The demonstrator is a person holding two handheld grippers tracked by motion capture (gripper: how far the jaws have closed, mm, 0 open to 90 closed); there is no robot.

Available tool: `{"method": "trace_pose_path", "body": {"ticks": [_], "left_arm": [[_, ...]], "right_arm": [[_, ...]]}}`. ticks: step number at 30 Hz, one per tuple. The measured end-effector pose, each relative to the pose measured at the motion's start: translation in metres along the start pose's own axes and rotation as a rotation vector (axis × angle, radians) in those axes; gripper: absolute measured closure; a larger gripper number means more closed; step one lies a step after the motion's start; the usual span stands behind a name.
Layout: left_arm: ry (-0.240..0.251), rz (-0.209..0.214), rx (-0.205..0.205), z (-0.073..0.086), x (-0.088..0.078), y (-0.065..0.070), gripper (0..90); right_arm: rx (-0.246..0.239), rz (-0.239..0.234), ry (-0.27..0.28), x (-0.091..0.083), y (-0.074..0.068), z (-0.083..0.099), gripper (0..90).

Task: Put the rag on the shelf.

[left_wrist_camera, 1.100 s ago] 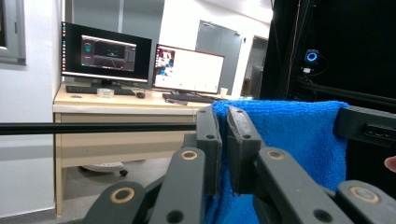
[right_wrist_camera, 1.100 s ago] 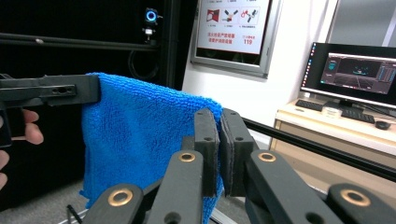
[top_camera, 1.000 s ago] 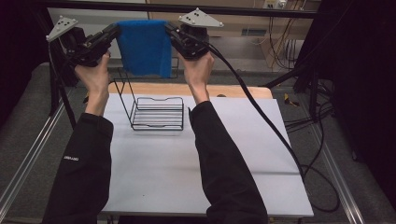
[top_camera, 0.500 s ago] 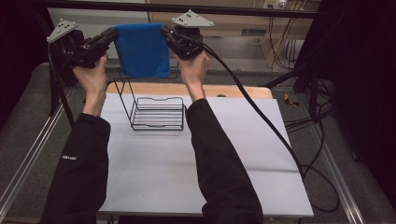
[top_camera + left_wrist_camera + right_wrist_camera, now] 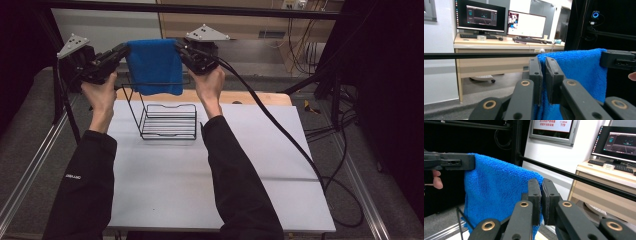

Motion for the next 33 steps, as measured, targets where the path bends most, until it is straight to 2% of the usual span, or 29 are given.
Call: {"method": "trace_pose_path", "body": {"ticks": [6,11,18,22,28,33], "left_arm": [[-0.03,0.019,0.013,0.004,-0.006,0.004,84.1],[-0.048,0.031,0.011,0.009,-0.013,0.005,84.1],[-0.078,0.038,0.006,0.013,-0.02,0.005,84.0],[-0.078,0.049,0.009,0.014,-0.024,0.007,84.0],[-0.103,0.065,0.033,0.015,-0.027,0.015,84.0],[-0.119,0.063,0.034,0.016,-0.03,0.018,84.0]], "right_arm": [[0.023,-0.022,-0.013,-0.008,-0.001,0.008,86.9],[0.0,-0.029,-0.025,-0.015,-0.006,0.01,86.8],[-0.004,-0.042,-0.037,-0.024,-0.015,0.011,86.7],[-0.018,-0.037,-0.05,-0.026,-0.018,0.013,86.7],[0.016,-0.06,-0.06,-0.032,-0.014,0.02,86.7],[-0.001,-0.071,-0.075,-0.036,-0.015,0.02,86.6]]}}
Point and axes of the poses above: each handheld gripper's, and its own axes: x roughly forward along the jaws, z roughly out of its underside, y roughly to its right, the point moved 1 cm from there along x, roughly forward along the jaws, and after that the axes turned 14 degrees about z, right-handed, at the moved point
